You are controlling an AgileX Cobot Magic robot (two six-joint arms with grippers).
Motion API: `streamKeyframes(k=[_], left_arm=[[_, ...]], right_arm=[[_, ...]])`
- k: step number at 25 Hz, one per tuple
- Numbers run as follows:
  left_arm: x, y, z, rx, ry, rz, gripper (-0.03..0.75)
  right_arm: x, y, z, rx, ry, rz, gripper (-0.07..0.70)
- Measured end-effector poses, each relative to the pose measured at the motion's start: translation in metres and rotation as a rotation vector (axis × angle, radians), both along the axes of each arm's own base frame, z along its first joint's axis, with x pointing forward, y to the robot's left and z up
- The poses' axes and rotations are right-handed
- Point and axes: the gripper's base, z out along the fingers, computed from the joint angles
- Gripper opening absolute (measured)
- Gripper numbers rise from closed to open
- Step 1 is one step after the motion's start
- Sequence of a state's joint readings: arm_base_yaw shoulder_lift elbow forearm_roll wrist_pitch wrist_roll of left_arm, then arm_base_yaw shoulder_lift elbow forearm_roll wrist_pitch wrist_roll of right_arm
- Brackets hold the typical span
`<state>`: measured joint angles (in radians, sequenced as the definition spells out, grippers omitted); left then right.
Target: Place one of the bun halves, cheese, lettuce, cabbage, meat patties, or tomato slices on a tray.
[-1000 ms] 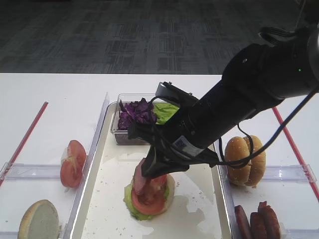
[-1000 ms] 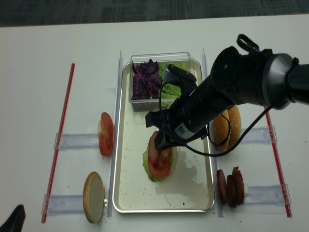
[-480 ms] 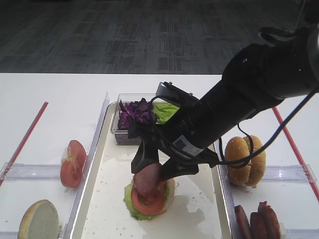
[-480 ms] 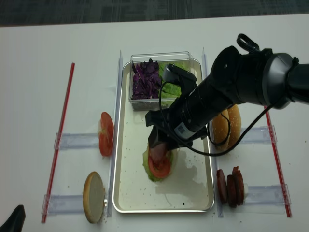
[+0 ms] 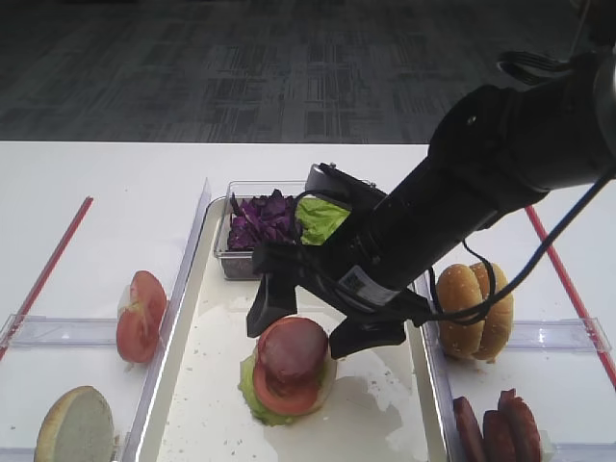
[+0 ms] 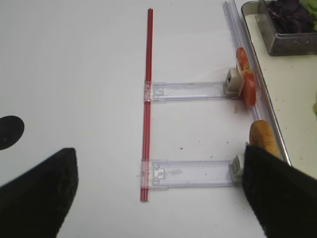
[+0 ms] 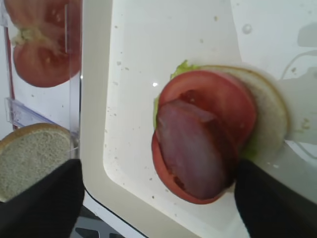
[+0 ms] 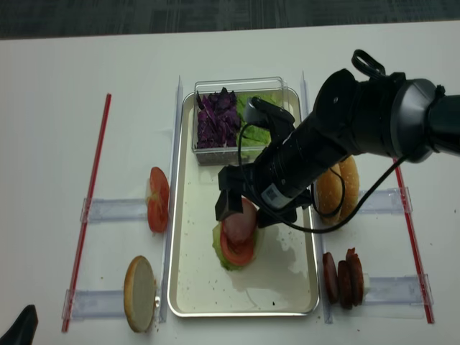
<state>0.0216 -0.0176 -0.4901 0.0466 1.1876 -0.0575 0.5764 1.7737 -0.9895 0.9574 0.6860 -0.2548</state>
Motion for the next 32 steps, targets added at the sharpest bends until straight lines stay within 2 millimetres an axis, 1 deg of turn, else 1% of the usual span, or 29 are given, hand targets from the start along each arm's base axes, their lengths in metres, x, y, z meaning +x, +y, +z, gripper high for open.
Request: streamKeyframes(k=[7, 16, 20, 24, 29, 32], left_arm=[[0.0, 0.0, 0.0, 0.0, 0.0, 0.0, 0.618], [0.0, 0.0, 0.0, 0.0, 0.0, 0.0, 0.618], [0.0, 0.0, 0.0, 0.0, 0.0, 0.0, 0.618], [0.0, 0.0, 0.0, 0.0, 0.0, 0.0, 0.618], [0.0, 0.0, 0.0, 0.0, 0.0, 0.0, 0.618], [0.0, 0.0, 0.0, 0.0, 0.0, 0.0, 0.618]], right_arm=[[-0.001, -0.002, -0.002, -0.029, 0.01, 0.002, 0.682], [-0.001, -0.002, -0.002, -0.032, 0.014, 0.004, 0.686], [0.0, 0.0, 0.002, -0.022, 0.012, 0.013, 0.686], [0.003, 0.003, 0.009, -0.005, 0.01, 0.028, 0.686], [0.006, 0.005, 0.035, 0.028, -0.038, 0.024, 0.686], [0.006, 0.004, 0.046, 0.007, -0.053, 0.047, 0.687]])
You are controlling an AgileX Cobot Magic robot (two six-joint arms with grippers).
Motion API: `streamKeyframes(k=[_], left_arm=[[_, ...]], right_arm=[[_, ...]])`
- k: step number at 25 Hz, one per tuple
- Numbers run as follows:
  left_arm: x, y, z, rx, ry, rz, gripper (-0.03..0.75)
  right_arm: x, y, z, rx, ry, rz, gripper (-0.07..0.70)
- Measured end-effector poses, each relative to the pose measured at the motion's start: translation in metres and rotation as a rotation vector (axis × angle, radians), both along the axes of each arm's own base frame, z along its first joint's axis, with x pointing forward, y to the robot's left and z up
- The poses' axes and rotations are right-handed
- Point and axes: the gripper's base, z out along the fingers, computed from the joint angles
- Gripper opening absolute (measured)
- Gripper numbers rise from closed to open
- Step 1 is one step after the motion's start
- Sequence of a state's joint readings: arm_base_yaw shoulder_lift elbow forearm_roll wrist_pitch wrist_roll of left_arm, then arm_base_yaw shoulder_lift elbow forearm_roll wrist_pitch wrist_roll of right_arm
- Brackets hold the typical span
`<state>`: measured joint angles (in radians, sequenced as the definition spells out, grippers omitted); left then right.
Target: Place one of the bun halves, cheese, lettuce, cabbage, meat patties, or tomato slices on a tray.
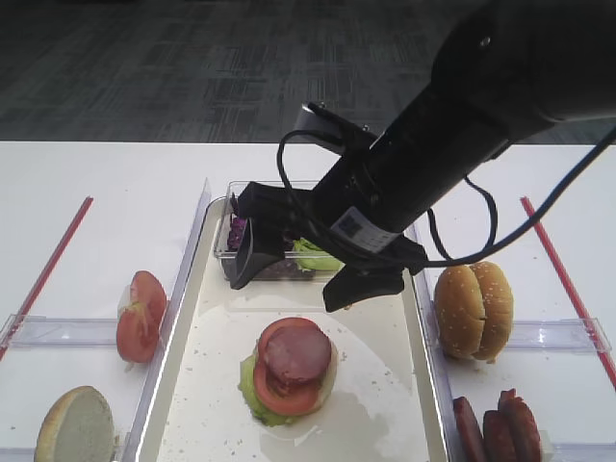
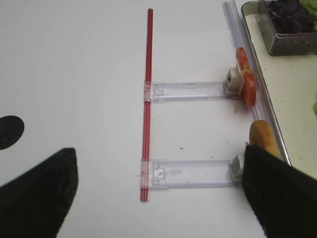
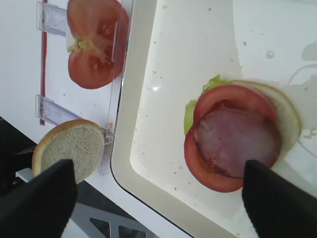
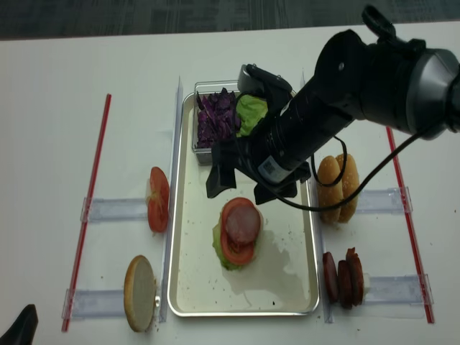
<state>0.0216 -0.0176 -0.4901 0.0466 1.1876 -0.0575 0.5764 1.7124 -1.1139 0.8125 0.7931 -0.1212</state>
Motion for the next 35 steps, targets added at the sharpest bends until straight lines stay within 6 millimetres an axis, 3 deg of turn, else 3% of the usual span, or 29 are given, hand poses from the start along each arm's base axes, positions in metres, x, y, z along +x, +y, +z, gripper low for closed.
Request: streamKeyframes(k=[12, 21, 25, 35], left_arm=[[0.0, 0.0, 0.0, 0.0, 0.0, 0.0, 0.618], [0.0, 0.0, 0.0, 0.0, 0.0, 0.0, 0.618], [0.0, 0.0, 0.0, 0.0, 0.0, 0.0, 0.618], [0.0, 0.0, 0.0, 0.0, 0.0, 0.0, 0.618]], right_arm=[[0.003, -0.001, 0.052, -0.018, -0.077, 0.031, 0.687], [0.008, -0.006, 0.057, -0.081, -0.101, 0.024, 0.687], [0.018, -0.028, 0.054, -0.143, -0.076, -0.01, 0.687], [0.051, -0.131, 0.044, -0.401, -0.019, -0.16, 0.687]])
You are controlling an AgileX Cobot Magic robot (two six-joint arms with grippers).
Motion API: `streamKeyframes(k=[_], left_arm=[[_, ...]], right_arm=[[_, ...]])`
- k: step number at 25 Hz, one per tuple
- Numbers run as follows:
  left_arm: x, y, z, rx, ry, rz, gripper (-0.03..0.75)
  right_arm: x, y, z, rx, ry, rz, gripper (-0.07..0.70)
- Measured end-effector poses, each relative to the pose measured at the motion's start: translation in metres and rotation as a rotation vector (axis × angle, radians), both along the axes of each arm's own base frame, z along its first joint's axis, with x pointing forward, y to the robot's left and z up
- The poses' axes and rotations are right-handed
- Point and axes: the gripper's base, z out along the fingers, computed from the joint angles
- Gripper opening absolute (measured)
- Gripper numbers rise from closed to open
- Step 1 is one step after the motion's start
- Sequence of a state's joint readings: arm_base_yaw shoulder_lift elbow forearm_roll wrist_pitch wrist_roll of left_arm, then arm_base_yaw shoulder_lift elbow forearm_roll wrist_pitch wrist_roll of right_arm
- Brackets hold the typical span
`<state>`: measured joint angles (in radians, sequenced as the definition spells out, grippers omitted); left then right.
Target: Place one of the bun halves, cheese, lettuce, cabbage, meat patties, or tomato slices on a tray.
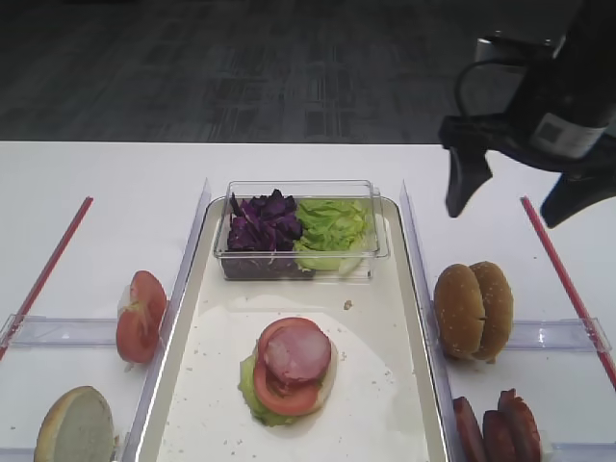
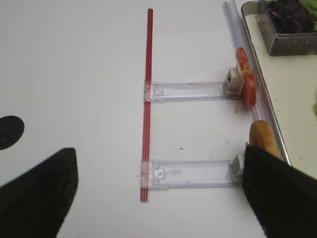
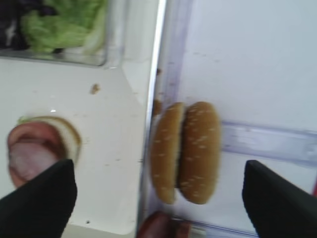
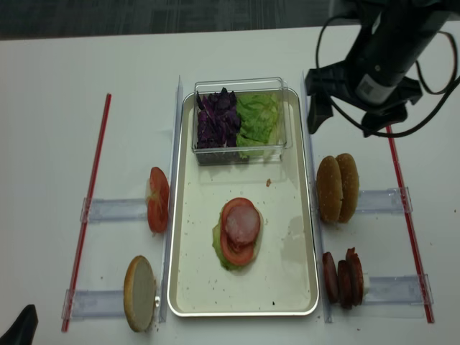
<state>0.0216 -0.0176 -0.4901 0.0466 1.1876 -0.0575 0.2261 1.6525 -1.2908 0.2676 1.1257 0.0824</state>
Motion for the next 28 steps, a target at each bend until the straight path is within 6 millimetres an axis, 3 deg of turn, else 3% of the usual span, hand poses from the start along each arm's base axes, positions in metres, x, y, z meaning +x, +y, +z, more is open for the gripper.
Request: streamKeyframes(k=[6, 10, 28], left_arm=[[0.0, 0.0, 0.0, 0.0, 0.0, 0.0, 0.618], [0.0, 0.0, 0.0, 0.0, 0.0, 0.0, 0.618], [0.0, 0.0, 0.0, 0.0, 0.0, 0.0, 0.618]], right_arm=[[0.007, -0.051, -0.002, -0.114, 0.006, -0.079, 0.687], [0.008, -0.067, -0.003, -0.185, 0.01, -0.09, 0.687], [0.009, -0.072, -0.003, -0.228, -0.001, -0.085, 0.687]])
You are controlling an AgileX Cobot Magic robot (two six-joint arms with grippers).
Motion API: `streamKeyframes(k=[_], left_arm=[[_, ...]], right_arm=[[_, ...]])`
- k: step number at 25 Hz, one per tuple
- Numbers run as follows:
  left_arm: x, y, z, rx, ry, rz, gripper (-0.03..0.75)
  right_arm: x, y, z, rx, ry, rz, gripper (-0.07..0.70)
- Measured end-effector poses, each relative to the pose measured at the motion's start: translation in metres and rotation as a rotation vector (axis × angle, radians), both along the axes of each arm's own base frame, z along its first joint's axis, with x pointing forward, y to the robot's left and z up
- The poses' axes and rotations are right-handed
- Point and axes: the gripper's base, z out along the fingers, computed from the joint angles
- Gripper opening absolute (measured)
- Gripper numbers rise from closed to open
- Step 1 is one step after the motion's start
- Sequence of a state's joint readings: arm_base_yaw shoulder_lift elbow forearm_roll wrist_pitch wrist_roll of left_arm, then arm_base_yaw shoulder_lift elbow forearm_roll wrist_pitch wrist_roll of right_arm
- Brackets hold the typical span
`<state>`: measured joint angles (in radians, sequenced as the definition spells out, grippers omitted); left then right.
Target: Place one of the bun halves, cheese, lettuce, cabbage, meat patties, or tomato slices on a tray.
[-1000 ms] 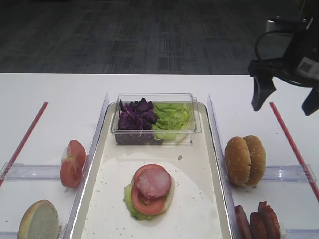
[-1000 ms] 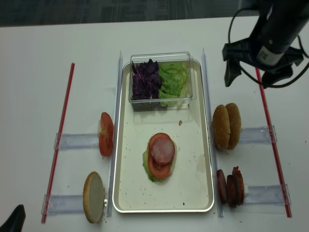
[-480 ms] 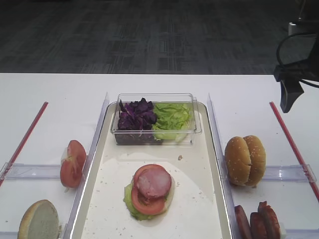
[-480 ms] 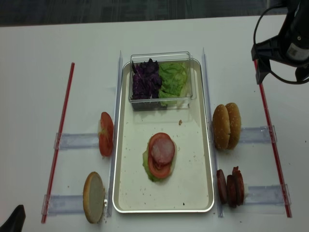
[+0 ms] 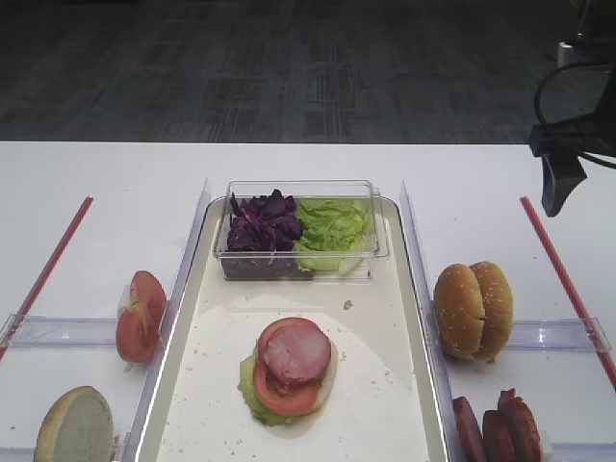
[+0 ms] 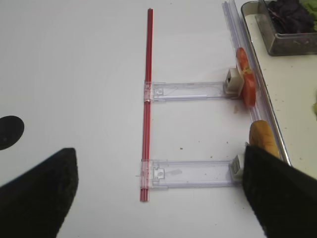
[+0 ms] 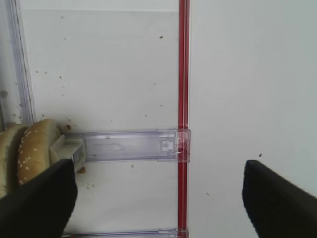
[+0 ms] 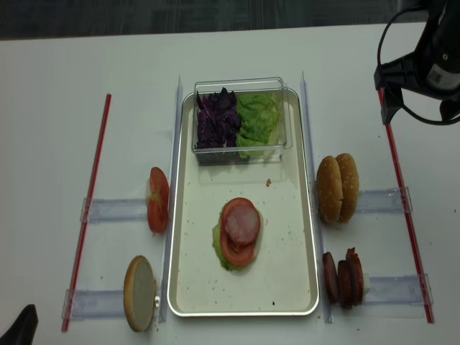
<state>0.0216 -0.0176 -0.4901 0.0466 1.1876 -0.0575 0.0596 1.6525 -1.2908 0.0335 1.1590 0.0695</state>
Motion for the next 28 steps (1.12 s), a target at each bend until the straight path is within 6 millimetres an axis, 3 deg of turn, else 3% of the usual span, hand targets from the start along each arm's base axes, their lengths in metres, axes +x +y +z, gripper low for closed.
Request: streamKeyframes(k=[7, 11, 18, 28], left_arm=[[0.0, 0.0, 0.0, 0.0, 0.0, 0.0, 0.618], [0.0, 0.0, 0.0, 0.0, 0.0, 0.0, 0.618], [0.0, 0.0, 0.0, 0.0, 0.0, 0.0, 0.618], [0.0, 0.0, 0.0, 0.0, 0.0, 0.0, 0.618]], right_arm=[[-0.002, 0.0, -0.003, -0.004, 0.019, -0.005, 0.687], [-0.016, -0.001, -0.006, -0.002, 0.024, -0.01, 0.687], [-0.059, -0.004, 0.013, 0.004, -0.054, -0.015, 0.687], [-0.145, -0.009, 0.022, 0.016, -0.174, -0.035, 0.687]])
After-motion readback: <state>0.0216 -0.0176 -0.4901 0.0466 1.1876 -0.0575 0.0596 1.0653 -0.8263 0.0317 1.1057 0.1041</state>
